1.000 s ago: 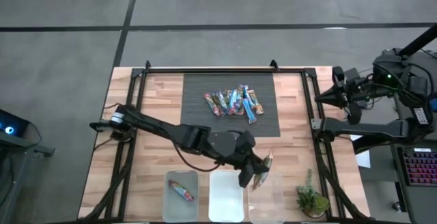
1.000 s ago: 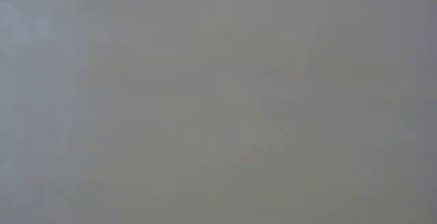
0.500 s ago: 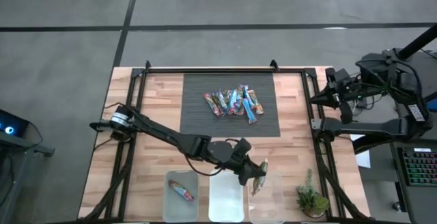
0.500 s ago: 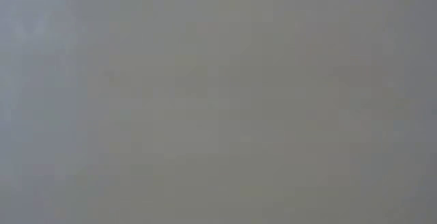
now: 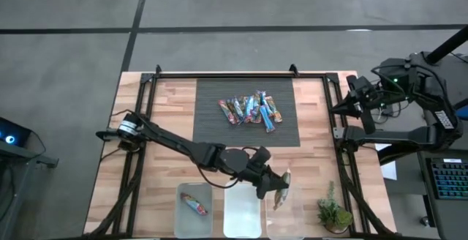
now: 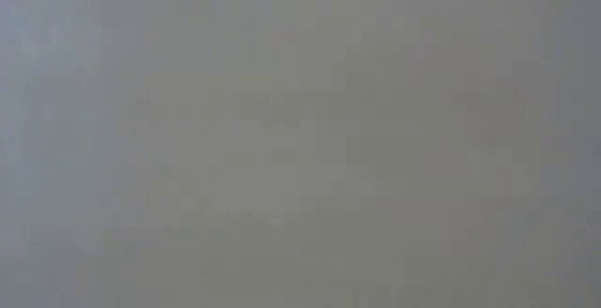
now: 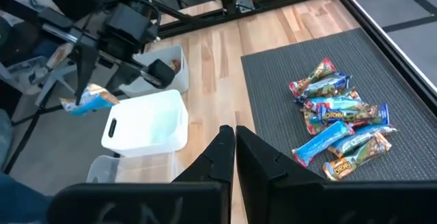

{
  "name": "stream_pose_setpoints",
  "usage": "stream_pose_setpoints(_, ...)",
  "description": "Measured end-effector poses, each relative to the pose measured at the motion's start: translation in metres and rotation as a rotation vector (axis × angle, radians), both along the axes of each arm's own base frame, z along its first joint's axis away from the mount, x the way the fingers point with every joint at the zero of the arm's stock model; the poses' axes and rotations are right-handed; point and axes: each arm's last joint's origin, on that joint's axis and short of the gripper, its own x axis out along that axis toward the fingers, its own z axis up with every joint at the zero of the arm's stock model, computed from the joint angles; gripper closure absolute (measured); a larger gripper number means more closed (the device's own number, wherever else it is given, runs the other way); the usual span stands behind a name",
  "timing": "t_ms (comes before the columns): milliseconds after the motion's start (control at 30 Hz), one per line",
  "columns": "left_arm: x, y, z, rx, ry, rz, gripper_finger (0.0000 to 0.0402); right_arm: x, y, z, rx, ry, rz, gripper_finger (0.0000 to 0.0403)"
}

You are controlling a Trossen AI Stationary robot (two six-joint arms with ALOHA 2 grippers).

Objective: Pick and place Granola Bars by type
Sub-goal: Put the yellow granola bar into the transparent bin

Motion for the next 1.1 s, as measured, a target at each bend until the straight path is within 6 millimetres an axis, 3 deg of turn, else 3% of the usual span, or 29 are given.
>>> stream_pose_setpoints(233, 0.006, -0.002, 0.002, 0.023, 0.03, 0.001, 0.0326, 0.0, 0.0, 0.0, 0.0, 0.0, 0.0, 0.0394)
stream_pose_setpoints(700, 0.05, -0.018, 0.011, 0.056, 0.037, -0.053, 0.0326, 0.0, 0.0, 0.0, 0.004, 0.001, -0.002, 0.0394)
stream_pose_setpoints(1100, 0.073, -0.027, -0.015, 0.042, 0.133, -0.082, 0.0326, 0.0, 0.0, 0.0, 0.007, 0.001, -0.004, 0.0394)
